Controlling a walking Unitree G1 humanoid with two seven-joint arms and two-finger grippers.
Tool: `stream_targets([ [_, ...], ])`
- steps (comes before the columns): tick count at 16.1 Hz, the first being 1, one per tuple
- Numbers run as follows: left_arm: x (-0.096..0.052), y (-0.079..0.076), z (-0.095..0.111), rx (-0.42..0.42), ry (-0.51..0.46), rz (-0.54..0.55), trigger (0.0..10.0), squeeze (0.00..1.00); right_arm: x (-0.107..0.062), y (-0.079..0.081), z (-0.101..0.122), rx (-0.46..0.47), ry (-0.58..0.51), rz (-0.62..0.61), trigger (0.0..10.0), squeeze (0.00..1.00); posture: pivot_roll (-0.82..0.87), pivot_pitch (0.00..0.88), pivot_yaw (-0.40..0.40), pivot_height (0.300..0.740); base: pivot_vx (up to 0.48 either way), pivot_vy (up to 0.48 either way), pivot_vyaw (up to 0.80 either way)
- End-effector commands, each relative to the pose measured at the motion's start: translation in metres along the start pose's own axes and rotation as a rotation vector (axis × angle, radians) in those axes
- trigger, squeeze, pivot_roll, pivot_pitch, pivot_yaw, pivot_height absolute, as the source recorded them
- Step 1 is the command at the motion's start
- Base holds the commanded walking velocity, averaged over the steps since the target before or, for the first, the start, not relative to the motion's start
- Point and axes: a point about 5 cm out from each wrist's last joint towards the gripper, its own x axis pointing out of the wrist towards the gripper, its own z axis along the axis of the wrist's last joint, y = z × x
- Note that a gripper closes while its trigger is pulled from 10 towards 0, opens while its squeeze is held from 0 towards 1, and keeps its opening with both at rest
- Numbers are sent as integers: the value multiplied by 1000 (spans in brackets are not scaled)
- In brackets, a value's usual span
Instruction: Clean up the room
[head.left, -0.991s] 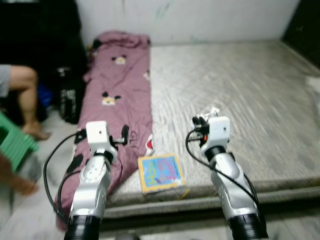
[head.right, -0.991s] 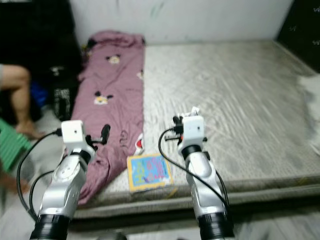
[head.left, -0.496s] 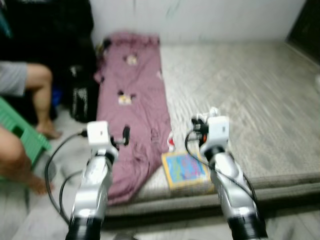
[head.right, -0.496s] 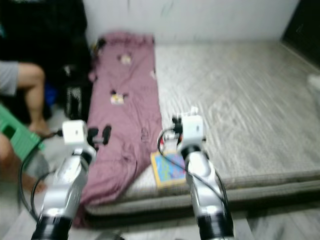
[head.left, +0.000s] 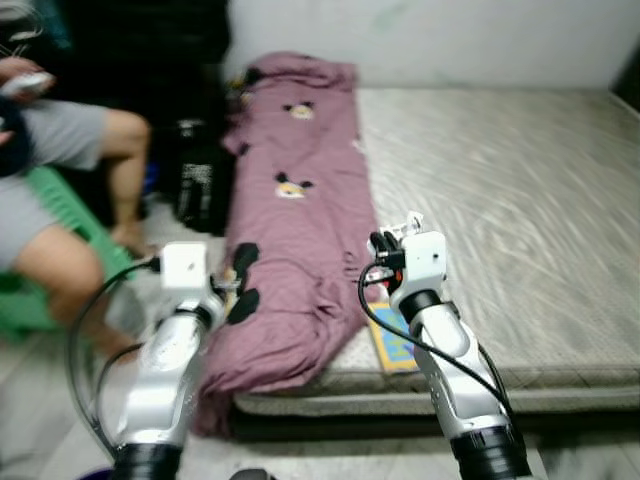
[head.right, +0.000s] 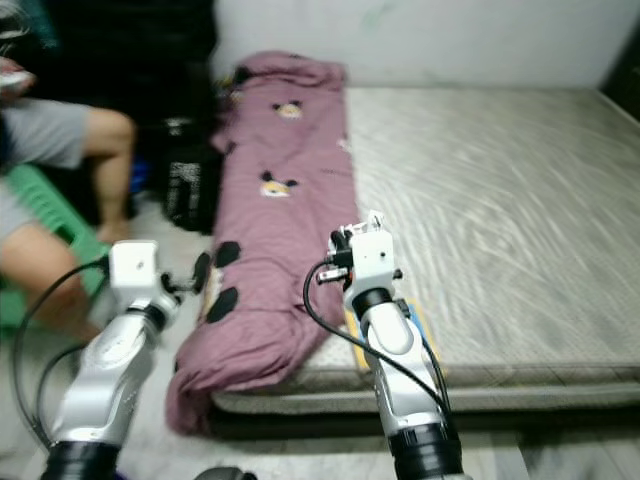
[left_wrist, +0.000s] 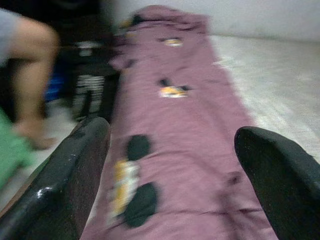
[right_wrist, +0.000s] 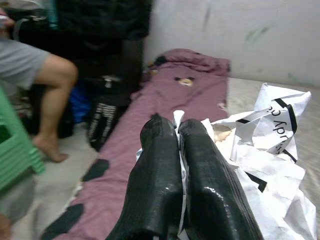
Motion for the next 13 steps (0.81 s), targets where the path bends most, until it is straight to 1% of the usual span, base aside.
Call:
stream_targets([
  [1,-1,2,6,11,-31,11,10000,0,2,2,3,5,-17,3,10000,0,42,0,11,740,0,0,800],
  [2,-1,1,5,-2,-30,0,10000,0,2,2,4,5,-18,4,10000,0,43,0,8,740,0,0,800],
  [4,2,-4,8,-10,-70,-38,10000,0,3,2,4,5,-17,5,10000,0,43,0,7,740,0,0,800],
  [5,4,-7,6,29,-31,-13,10000,0,3,0,4,2,-16,3,10000,0,42,0,4,740,0,0,800],
  [6,4,-7,6,25,-27,-19,10000,0,3,0,4,1,-16,2,10000,0,42,0,4,740,0,0,800],
  [7,2,-7,5,28,-27,-37,10000,0,3,0,4,0,-16,0,10000,0,40,0,6,740,0,0,800],
  [8,1,-5,4,17,-29,-21,10000,0,3,0,4,-3,-16,-1,10000,0,40,0,6,740,0,0,800],
  [9,1,-4,5,24,-35,-16,10000,0,3,0,4,-3,-16,-1,10000,0,37,0,7,740,0,0,800],
  [13,1,-4,6,21,-40,-20,10000,0,2,1,4,-4,-15,-1,10000,0,37,0,9,740,0,0,800],
])
